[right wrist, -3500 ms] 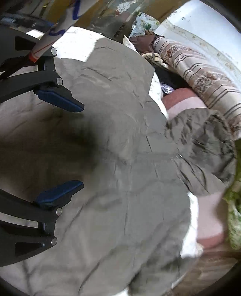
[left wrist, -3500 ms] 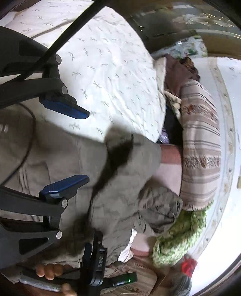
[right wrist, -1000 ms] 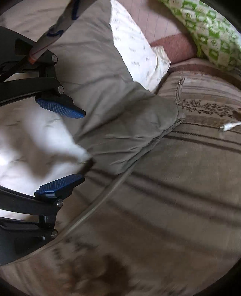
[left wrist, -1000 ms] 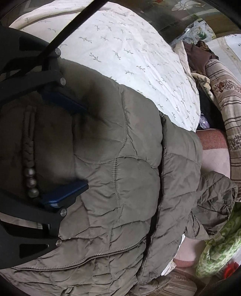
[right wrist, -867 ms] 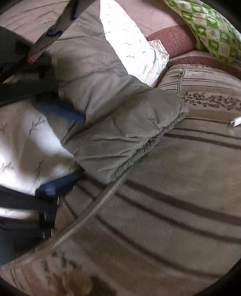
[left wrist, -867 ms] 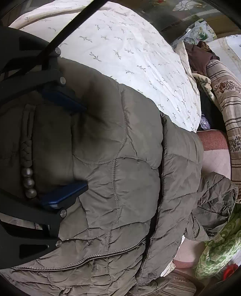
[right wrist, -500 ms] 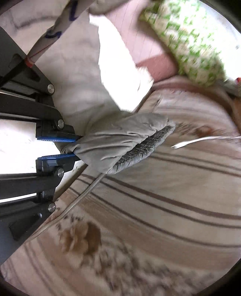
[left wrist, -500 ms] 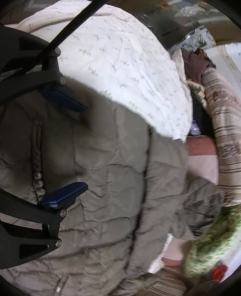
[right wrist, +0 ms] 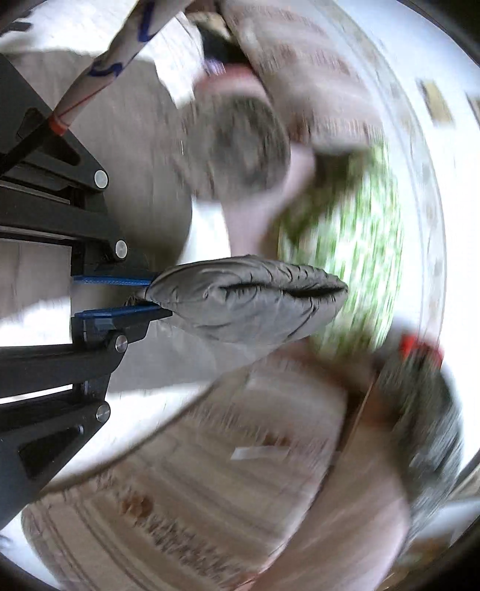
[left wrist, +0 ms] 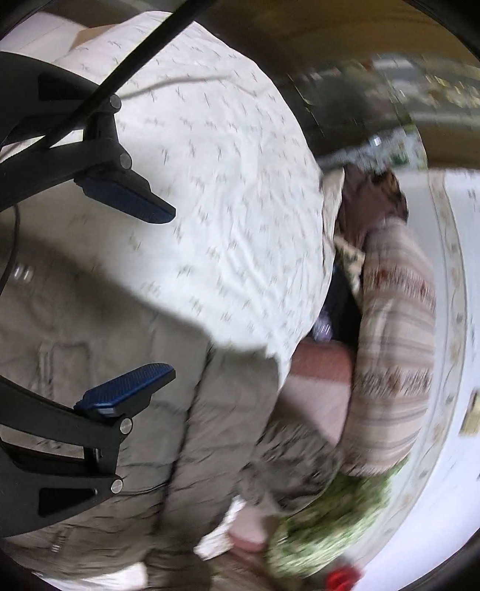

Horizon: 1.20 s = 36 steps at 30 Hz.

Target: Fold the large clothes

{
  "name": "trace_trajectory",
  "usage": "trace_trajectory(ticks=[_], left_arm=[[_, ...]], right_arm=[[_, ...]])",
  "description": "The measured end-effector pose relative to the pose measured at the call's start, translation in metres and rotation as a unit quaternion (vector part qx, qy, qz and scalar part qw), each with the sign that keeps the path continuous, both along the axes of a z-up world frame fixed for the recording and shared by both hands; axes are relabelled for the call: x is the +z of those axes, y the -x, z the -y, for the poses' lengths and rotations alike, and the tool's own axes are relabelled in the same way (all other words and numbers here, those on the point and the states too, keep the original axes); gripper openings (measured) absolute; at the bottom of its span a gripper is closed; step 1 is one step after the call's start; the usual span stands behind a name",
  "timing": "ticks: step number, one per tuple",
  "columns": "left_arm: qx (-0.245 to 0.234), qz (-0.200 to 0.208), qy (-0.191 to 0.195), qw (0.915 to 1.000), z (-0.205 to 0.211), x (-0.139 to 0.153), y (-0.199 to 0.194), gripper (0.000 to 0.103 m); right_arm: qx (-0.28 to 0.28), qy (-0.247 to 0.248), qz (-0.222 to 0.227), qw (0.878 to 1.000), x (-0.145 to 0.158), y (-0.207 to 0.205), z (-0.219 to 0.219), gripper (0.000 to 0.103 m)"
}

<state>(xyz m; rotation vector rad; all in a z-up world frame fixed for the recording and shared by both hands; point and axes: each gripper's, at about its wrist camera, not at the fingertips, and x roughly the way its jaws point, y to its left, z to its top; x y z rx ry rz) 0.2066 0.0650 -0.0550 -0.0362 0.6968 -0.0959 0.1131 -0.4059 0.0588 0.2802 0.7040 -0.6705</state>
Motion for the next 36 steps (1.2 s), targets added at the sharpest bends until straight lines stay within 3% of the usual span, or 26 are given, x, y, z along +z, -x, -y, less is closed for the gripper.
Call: trace_trajectory(ticks=[5, 9, 17, 22, 26, 28, 30, 34, 36], left_arm=[[0.060, 0.012, 0.017, 0.9980, -0.041, 0.005, -0.012, 0.077], [0.079, 0.005, 0.016, 0.9967, -0.058, 0.001, -0.022, 0.077], [0.092, -0.019, 0.038, 0.9948, -0.074, -0.005, -0.035, 0.077], [0.093, -0.015, 0.018, 0.9954, -0.068, -0.006, -0.039, 0.077], [0.086, -0.026, 0.010, 0.9959, -0.062, -0.012, -0.046, 0.077], [0.083, -0.037, 0.012, 0.9958, -0.060, -0.015, -0.048, 0.077], [0.081, -0.042, 0.017, 0.9957, -0.061, -0.017, -0.048, 0.077], [0.079, -0.052, 0.027, 0.9952, -0.061, -0.021, -0.047, 0.077], [0.075, -0.060, 0.031, 0.9948, -0.060, -0.024, -0.048, 0.077]], right_arm=[[0.105, -0.018, 0.010, 0.994, 0.008, -0.071, -0.095, 0.010], [0.167, -0.020, -0.007, 0.986, -0.012, -0.121, -0.164, 0.010], [0.231, -0.070, -0.076, 0.967, -0.118, -0.197, -0.237, 0.010], [0.238, -0.100, -0.106, 0.960, -0.171, -0.224, -0.254, 0.011], [0.240, -0.111, -0.126, 0.956, -0.196, -0.232, -0.260, 0.020], [0.252, -0.112, -0.124, 0.953, -0.192, -0.227, -0.261, 0.045], [0.271, -0.097, -0.112, 0.951, -0.179, -0.214, -0.265, 0.061], [0.294, -0.077, -0.072, 0.950, -0.152, -0.189, -0.265, 0.066], [0.275, -0.063, -0.062, 0.957, -0.145, -0.185, -0.260, 0.066]])
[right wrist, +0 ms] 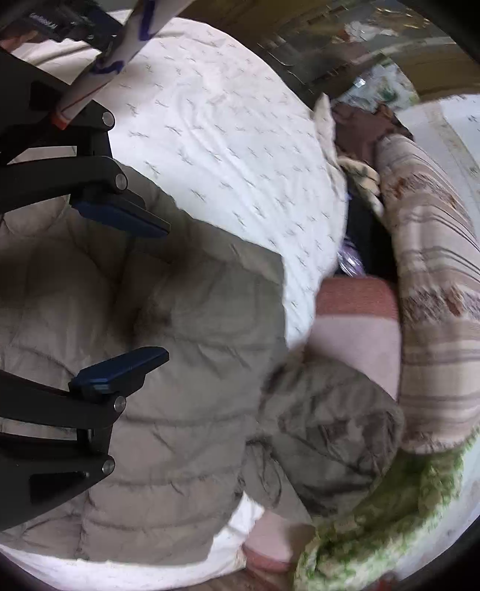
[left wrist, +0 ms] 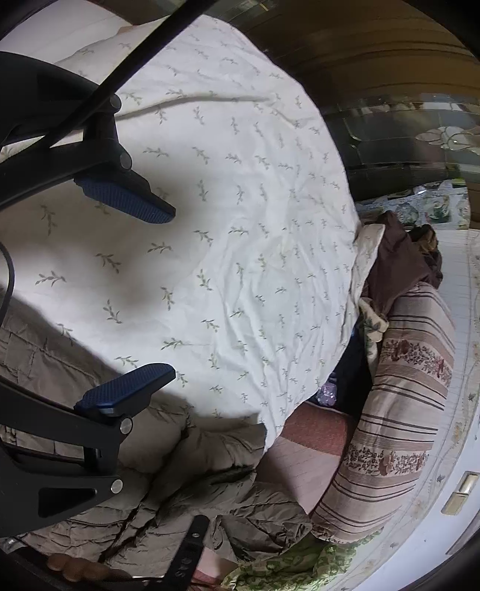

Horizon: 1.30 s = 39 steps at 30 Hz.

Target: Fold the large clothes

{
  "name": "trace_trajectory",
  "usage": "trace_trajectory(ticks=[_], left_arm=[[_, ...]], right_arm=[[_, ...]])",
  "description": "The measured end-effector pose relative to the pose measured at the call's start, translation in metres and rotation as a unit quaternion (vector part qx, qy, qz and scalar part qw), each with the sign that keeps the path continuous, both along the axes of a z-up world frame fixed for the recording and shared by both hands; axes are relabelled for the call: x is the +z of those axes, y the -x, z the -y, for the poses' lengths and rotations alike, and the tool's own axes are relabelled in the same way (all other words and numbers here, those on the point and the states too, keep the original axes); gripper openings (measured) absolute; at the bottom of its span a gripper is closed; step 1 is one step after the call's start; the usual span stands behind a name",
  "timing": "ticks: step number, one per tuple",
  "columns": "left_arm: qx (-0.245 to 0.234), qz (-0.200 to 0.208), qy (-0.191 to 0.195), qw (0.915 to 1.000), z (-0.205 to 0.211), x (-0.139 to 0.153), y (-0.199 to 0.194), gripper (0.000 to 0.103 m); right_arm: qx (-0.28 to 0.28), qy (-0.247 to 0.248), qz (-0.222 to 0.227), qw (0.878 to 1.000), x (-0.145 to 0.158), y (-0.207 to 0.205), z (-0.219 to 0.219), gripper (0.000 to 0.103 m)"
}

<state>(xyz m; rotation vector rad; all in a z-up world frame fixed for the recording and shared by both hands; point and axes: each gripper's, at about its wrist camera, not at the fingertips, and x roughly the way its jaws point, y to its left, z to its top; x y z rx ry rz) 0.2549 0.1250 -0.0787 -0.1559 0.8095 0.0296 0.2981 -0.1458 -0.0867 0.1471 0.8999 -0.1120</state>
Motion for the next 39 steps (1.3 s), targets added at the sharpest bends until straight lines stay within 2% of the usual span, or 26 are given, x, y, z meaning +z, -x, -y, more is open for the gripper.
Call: trace_trajectory(ticks=[2, 3, 4, 6, 9, 11, 12, 14, 17, 20, 24, 26, 32, 37, 39], left_arm=[[-0.005, -0.006, 0.000, 1.0000, 0.003, -0.003, -0.001, 0.077], [-0.006, -0.006, -0.004, 1.0000, 0.005, -0.004, -0.001, 0.077], [-0.006, -0.005, -0.008, 0.9999, 0.006, -0.004, -0.001, 0.077], [-0.007, -0.003, -0.017, 0.9998, 0.008, -0.005, -0.002, 0.077], [-0.006, 0.000, -0.033, 0.9994, 0.013, -0.006, -0.005, 0.077], [-0.010, -0.001, -0.043, 0.9990, 0.017, -0.008, -0.008, 0.077], [-0.013, -0.001, -0.047, 0.9988, 0.019, -0.008, -0.009, 0.077], [-0.018, -0.003, -0.055, 0.9983, 0.023, -0.011, -0.012, 0.077], [-0.026, -0.012, -0.060, 0.9978, 0.027, -0.016, -0.014, 0.077], [-0.036, -0.021, -0.062, 0.9972, 0.031, -0.021, -0.015, 0.077], [-0.048, -0.034, -0.071, 0.9958, 0.036, -0.027, -0.014, 0.077], [-0.052, -0.036, -0.074, 0.9952, 0.038, -0.028, -0.013, 0.077], [-0.052, -0.027, -0.082, 0.9949, 0.038, -0.024, -0.004, 0.077], [-0.055, -0.018, -0.105, 0.9928, 0.044, -0.027, 0.011, 0.077], [-0.055, -0.016, -0.108, 0.9925, 0.046, -0.030, 0.022, 0.077]], right_arm=[[-0.027, 0.024, -0.006, 0.999, -0.005, -0.009, 0.006, 0.062], [-0.036, 0.029, -0.011, 0.999, -0.008, -0.017, 0.008, 0.053], [-0.048, 0.028, -0.019, 0.998, -0.014, -0.026, 0.011, 0.050], [-0.061, 0.007, -0.031, 0.998, -0.025, -0.044, 0.016, 0.050], [-0.057, -0.038, -0.073, 0.995, -0.054, -0.071, 0.012, 0.052], [-0.050, -0.011, -0.086, 0.995, -0.069, -0.081, -0.001, 0.053], [-0.042, 0.018, -0.087, 0.995, -0.073, -0.084, -0.008, 0.054], [-0.030, 0.056, -0.081, 0.995, -0.074, -0.085, -0.017, 0.054], [-0.028, 0.056, -0.059, 0.996, -0.057, -0.070, -0.016, 0.054], [-0.009, 0.049, -0.032, 0.998, -0.036, -0.035, -0.013, 0.055], [-0.019, 0.052, -0.064, 0.996, -0.040, 0.005, 0.007, 0.060], [-0.035, 0.044, -0.093, 0.994, -0.049, 0.033, 0.029, 0.060], [-0.099, 0.011, -0.124, 0.987, -0.063, 0.136, 0.085, 0.060], [-0.151, 0.012, -0.126, 0.980, -0.071, 0.223, 0.112, 0.063], [-0.167, -0.019, -0.117, 0.979, -0.075, 0.260, 0.120, 0.069]])
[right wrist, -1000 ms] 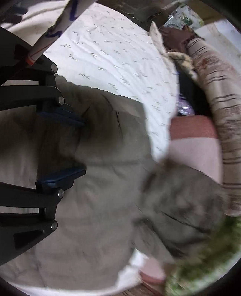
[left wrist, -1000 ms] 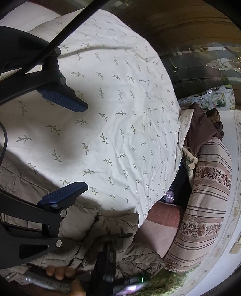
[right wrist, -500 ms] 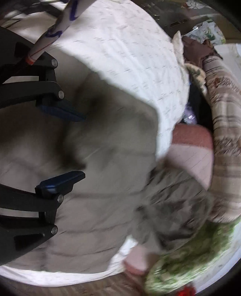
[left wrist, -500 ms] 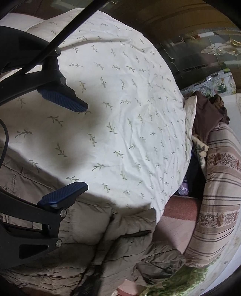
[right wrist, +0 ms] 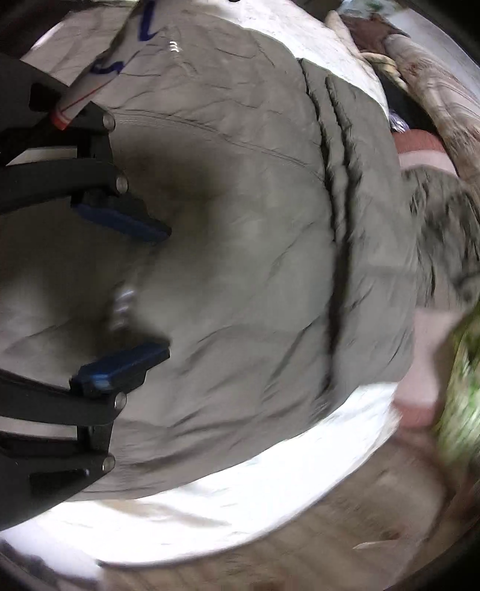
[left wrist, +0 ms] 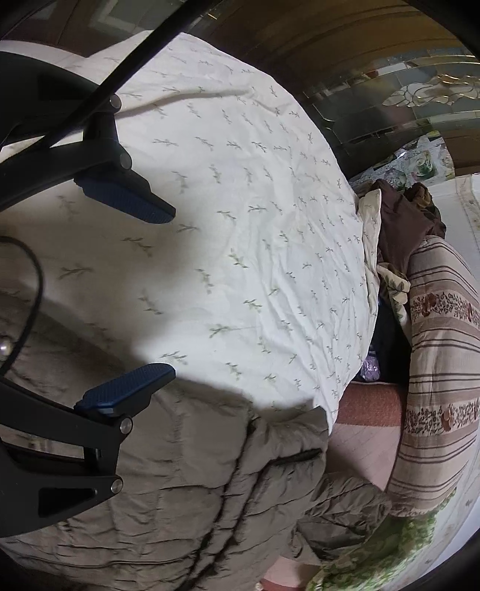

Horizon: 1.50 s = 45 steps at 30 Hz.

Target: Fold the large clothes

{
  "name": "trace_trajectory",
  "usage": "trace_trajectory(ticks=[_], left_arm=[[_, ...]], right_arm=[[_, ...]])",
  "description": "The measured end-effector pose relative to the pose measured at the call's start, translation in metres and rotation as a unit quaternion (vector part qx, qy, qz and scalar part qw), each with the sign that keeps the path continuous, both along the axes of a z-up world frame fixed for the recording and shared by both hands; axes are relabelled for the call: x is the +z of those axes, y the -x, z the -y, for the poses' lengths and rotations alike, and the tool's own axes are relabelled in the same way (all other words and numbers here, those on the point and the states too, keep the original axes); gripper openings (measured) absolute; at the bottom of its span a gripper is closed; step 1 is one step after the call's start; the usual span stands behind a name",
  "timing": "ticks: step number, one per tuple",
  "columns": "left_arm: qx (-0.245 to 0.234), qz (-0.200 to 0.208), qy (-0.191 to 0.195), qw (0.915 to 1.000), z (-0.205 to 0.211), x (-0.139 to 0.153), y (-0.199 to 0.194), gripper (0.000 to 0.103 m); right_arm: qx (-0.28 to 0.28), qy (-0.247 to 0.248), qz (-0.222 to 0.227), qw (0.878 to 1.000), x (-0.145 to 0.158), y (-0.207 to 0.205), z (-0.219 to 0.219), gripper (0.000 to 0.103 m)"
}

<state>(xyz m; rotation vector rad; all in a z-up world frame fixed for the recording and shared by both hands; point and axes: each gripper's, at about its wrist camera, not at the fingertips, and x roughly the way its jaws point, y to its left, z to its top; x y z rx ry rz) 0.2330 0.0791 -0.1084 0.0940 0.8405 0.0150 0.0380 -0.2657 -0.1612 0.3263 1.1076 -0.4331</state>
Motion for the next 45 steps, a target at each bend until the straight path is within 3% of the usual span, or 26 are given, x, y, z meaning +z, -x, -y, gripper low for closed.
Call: trace_trajectory(ticks=[4, 8, 14, 18, 22, 36, 45], left_arm=[[-0.002, 0.021, 0.006, 0.9998, 0.006, 0.002, 0.030, 0.077], [-0.029, 0.027, -0.015, 0.9991, 0.018, 0.013, 0.074, 0.077], [-0.068, 0.036, -0.039, 0.9963, 0.039, 0.045, 0.140, 0.077], [-0.073, 0.018, -0.034, 0.9966, 0.048, 0.054, 0.166, 0.077], [-0.077, 0.001, -0.027, 0.9967, 0.057, 0.057, 0.181, 0.077], [-0.113, 0.008, -0.032, 0.9930, 0.080, 0.066, 0.209, 0.077], [-0.110, 0.017, -0.022, 0.9935, 0.075, 0.071, 0.210, 0.077]], right_arm=[[-0.037, -0.011, 0.022, 0.999, 0.001, 0.057, 0.006, 0.070], [-0.046, -0.014, 0.067, 0.997, 0.019, 0.092, -0.001, 0.070], [-0.023, 0.012, 0.111, 0.993, 0.044, 0.095, -0.020, 0.073], [0.002, 0.016, 0.131, 0.991, 0.048, 0.092, -0.036, 0.074], [0.021, 0.023, 0.133, 0.991, 0.043, 0.094, -0.051, 0.074], [0.024, 0.056, 0.133, 0.989, 0.043, 0.116, -0.052, 0.076], [0.037, 0.071, 0.130, 0.988, 0.048, 0.114, -0.062, 0.076]])
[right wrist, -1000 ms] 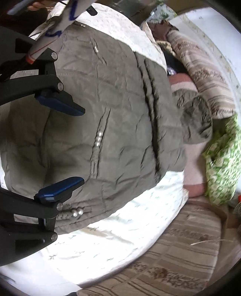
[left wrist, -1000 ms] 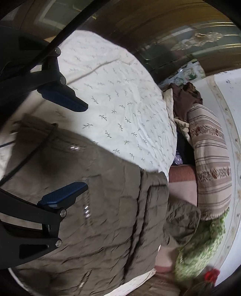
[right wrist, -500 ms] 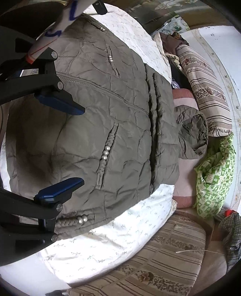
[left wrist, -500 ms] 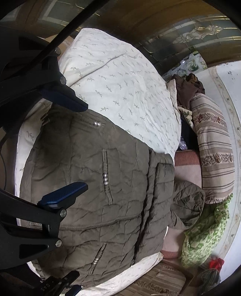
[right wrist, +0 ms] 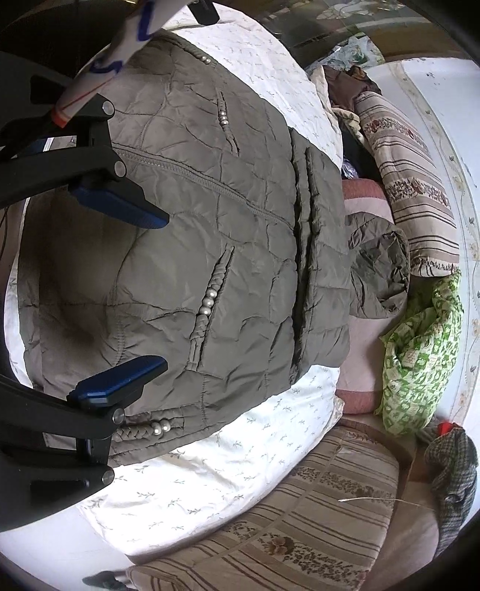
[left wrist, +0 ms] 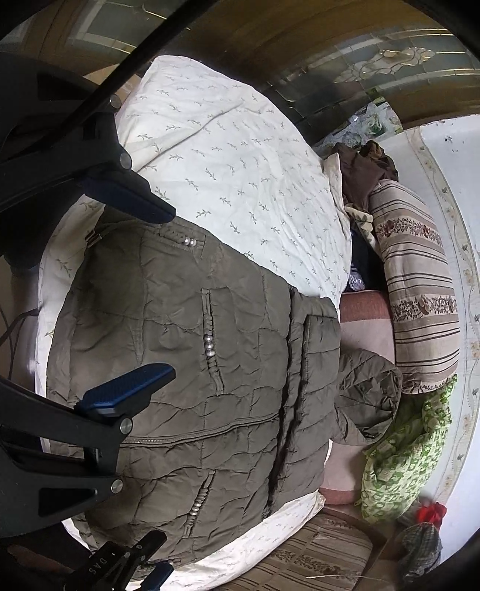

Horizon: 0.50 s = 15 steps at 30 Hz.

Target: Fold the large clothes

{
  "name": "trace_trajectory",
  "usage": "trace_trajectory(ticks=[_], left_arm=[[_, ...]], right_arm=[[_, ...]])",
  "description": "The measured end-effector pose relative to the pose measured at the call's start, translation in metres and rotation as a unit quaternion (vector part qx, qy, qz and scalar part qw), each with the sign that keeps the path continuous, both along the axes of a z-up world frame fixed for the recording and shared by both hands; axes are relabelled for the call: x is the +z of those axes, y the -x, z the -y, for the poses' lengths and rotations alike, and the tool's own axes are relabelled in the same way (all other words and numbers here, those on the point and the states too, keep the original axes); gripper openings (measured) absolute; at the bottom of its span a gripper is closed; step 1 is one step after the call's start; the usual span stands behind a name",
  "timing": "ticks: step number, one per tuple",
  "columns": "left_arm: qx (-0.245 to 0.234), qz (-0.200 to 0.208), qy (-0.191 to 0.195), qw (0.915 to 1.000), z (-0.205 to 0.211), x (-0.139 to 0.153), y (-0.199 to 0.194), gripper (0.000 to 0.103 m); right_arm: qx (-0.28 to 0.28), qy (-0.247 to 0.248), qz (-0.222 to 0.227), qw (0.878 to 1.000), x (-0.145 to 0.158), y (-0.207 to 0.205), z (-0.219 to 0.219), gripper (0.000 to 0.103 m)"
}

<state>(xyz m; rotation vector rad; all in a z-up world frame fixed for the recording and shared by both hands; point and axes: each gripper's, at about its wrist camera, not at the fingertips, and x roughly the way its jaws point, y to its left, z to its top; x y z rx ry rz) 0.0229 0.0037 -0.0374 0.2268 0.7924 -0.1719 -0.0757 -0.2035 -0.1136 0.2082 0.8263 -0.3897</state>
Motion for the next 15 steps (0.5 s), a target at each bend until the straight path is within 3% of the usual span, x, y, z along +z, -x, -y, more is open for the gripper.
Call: trace_trajectory(ticks=[15], left_arm=[[-0.008, 0.014, 0.017, 0.9997, -0.003, 0.009, -0.025, 0.077]], right_arm=[[0.026, 0.048, -0.004, 0.998, 0.032, -0.023, -0.016, 0.078]])
